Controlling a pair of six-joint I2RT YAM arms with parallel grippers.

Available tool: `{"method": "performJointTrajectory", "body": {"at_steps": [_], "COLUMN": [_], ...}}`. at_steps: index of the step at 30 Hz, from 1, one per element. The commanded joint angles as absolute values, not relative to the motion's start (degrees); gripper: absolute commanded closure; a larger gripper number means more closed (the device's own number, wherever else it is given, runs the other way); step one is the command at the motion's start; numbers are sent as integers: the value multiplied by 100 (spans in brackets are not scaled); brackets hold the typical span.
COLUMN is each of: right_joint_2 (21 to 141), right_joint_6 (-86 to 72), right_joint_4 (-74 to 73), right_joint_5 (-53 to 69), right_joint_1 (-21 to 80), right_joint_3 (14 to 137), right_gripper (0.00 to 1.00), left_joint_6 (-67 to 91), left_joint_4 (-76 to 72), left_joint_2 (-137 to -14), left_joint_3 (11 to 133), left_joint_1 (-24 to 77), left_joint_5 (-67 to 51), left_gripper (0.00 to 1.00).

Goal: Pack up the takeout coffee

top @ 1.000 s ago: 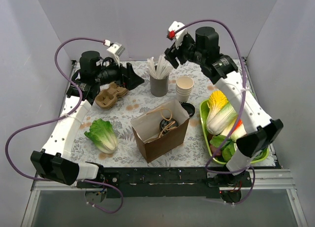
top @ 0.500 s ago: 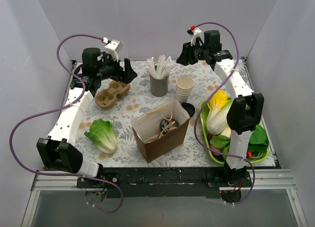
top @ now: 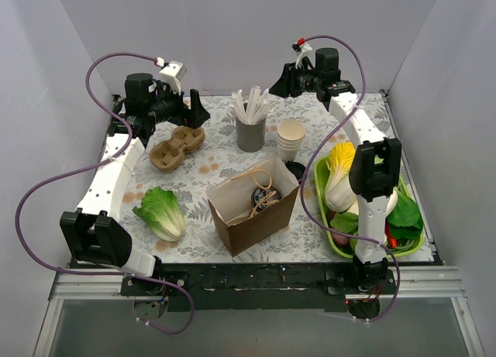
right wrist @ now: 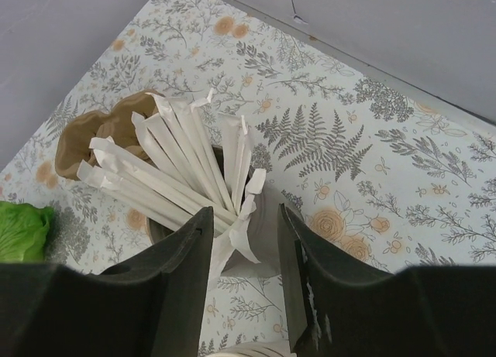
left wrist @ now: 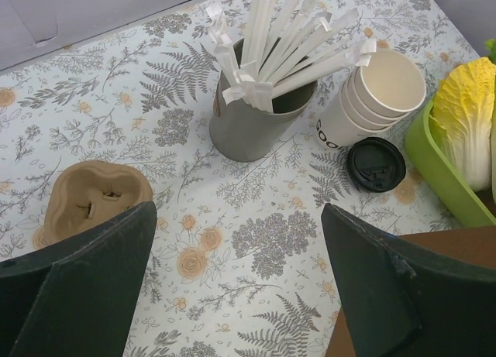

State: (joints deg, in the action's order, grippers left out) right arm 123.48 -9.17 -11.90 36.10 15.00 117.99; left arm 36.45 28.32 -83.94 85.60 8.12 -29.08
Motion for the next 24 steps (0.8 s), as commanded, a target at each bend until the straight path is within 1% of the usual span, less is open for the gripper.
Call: {"method": "performJointTrajectory", "body": {"at_steps": [1, 4, 6, 16, 20, 24], "right_joint_2": [12454, 12489, 12507, 12603, 12700, 12735], "right_joint_6": [-1125, -1143, -1143, -1213, -1213, -1213], "right_joint_4": [-844, -844, -835, -826, -809, -835], "right_joint_5": [3718, 3761, 3788, 3753, 3744, 3753], "right_joint_1": [1477, 1485, 1477, 1494, 1512, 1547], "right_joint_3": [12138, 12146, 12129, 12094, 12190, 12191], "right_gripper": [55, 55, 58, 60, 64, 65], "left_joint_6": [3586, 3586, 3586, 3595, 3577, 3568], "left_joint_4": [2839, 2830, 2830, 2751, 2725, 2716], "left_joint_2": [-8350, -8341, -8350, -8332, -8306, -8262], "left_joint_3": [8745, 8701, 8684, 8596, 8526, 8464], "left_joint_1": [756, 738, 738, 738, 729, 729], "left_joint_5": [-2988, -2988, -3006, -3067, -3094, -3146], "left_gripper": [12, 12, 12, 11, 11, 11]}}
